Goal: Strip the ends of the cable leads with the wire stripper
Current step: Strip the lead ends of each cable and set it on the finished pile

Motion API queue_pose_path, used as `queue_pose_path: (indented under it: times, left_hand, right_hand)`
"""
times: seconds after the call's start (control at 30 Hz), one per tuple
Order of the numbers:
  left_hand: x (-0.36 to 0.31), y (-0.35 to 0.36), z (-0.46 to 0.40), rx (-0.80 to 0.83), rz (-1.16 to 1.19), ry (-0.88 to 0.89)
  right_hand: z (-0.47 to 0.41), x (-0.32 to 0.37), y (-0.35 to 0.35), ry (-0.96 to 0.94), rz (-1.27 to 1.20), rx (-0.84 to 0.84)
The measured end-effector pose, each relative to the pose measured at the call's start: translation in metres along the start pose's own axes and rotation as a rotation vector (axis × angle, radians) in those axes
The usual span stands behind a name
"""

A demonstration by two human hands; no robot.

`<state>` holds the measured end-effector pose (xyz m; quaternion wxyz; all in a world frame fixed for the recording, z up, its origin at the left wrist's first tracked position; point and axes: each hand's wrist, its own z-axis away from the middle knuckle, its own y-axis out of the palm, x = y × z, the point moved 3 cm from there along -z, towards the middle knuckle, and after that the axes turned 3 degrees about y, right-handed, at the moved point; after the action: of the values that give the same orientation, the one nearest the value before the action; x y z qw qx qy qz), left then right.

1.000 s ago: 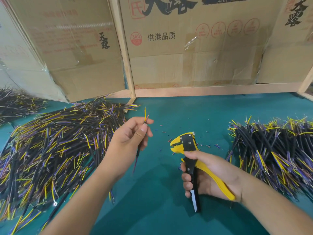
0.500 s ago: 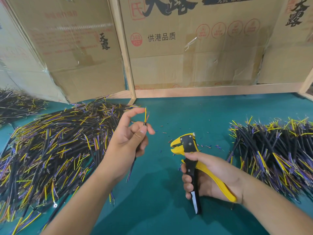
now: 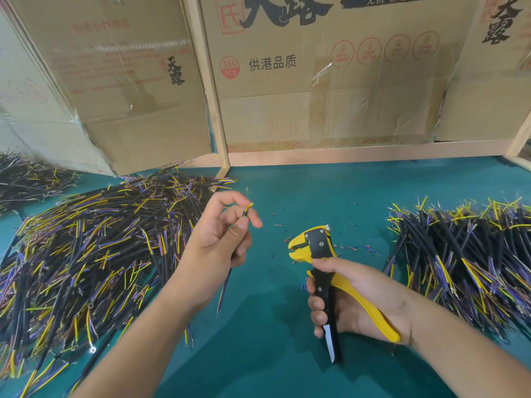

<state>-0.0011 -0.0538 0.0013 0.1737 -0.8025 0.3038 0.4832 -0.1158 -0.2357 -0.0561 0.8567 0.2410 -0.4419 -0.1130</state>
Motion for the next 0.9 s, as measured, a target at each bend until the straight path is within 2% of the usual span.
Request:
queue_pose_path:
  times: [0.2,0.37,0.57,0.8,0.9]
  left_hand:
    - [0.0,0.001,0.001,-0.024,0.02,-0.087]
    - [-0.004,0.007,0.003,0.088,0.077,-0.118]
    - [-0.006,0.011,0.006,0.081,-0.094,-0.073]
    - [-0.001,0.012,0.006,0.09,-0.108,-0.084]
    - [0.004,0.012,0.006,0.107,-0.231,-0.086]
  right_hand:
    - [-0.002,-0.001,-0.001,0.007,-0.014,-0.012]
    - [0.001,0.0,0.0,0.001,-0.009,0.001]
    - [0.003,0.001,0.003,0.003,-0.005,-0.011]
    - [0.003,0.001,0.002,-0.015,0.01,0.018]
    - [0.002,0.001,0.002,-0.058,0.041,0.067]
